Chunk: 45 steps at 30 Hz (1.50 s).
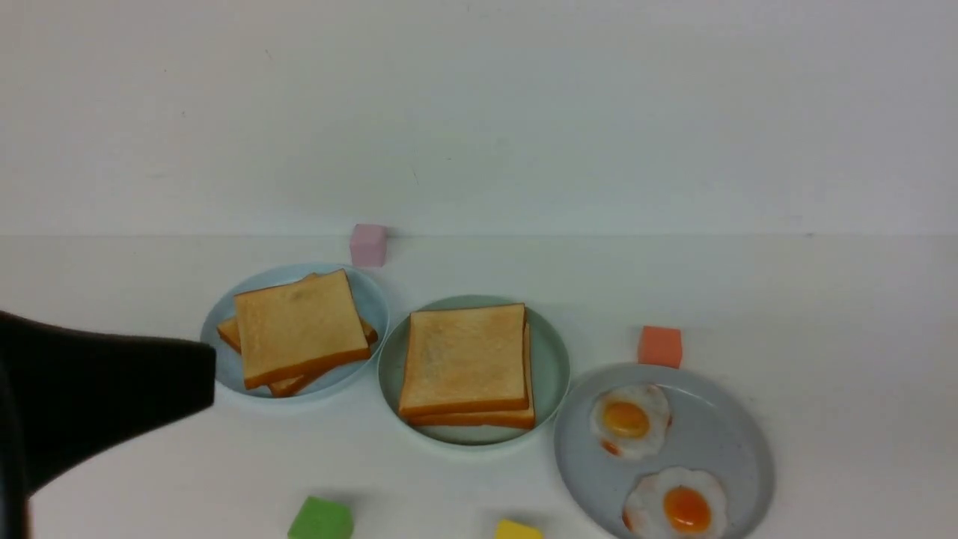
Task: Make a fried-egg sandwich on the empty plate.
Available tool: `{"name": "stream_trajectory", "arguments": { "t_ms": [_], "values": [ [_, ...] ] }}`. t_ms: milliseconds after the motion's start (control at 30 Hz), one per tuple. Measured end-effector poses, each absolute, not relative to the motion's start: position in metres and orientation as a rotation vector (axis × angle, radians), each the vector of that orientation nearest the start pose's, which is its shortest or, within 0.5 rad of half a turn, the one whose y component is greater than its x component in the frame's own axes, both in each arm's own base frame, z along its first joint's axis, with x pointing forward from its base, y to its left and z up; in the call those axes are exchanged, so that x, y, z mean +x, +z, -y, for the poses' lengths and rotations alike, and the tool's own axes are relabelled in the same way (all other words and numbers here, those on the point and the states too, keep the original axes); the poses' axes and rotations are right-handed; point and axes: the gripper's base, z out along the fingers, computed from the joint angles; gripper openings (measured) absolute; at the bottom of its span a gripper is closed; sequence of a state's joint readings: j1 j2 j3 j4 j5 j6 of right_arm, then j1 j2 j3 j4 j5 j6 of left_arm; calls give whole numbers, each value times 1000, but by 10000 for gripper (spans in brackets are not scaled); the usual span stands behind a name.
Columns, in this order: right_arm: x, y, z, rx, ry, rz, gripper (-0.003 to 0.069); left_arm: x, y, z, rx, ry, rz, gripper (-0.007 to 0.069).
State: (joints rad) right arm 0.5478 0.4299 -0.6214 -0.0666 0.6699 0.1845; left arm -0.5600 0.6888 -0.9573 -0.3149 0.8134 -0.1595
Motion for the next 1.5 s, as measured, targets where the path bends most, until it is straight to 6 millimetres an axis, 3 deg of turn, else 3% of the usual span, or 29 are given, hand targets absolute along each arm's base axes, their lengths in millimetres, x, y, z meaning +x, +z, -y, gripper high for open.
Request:
{"name": "stream_trajectory", "arguments": {
  "t_ms": [200, 367, 600, 633, 700, 767, 1000, 1067, 1500],
  "values": [
    [69, 331, -38, -382, 403, -1945, -1, 94, 398, 72, 365, -648, -2024, -10],
    [69, 331, -37, -382, 403, -1944, 3, 100, 375, 63, 320, -521, -1970, -5],
    [69, 331, -38, -382, 404, -1945, 7, 82, 322, 33, 159, -414, -1850, 6],
    [69, 331, -38, -382, 404, -1945, 7, 75, 303, 25, 102, -399, -1805, 8],
    [69, 331, -38, -382, 404, -1945, 8, 70, 289, 21, 71, -387, -1780, 10],
    [69, 331, -38, -382, 404, -1945, 11, 62, 261, 14, 27, -360, -1751, 13],
    [69, 331, -38, -382, 404, -1945, 16, 52, 187, 5, -159, -323, -1835, 22],
    [69, 331, -38, -382, 404, -1945, 17, 51, 176, 3, -196, -284, -1882, 25],
    [69, 331, -38, -382, 404, -1945, 28, 52, 168, -1, -263, -224, -1891, 39]
  ]
}}
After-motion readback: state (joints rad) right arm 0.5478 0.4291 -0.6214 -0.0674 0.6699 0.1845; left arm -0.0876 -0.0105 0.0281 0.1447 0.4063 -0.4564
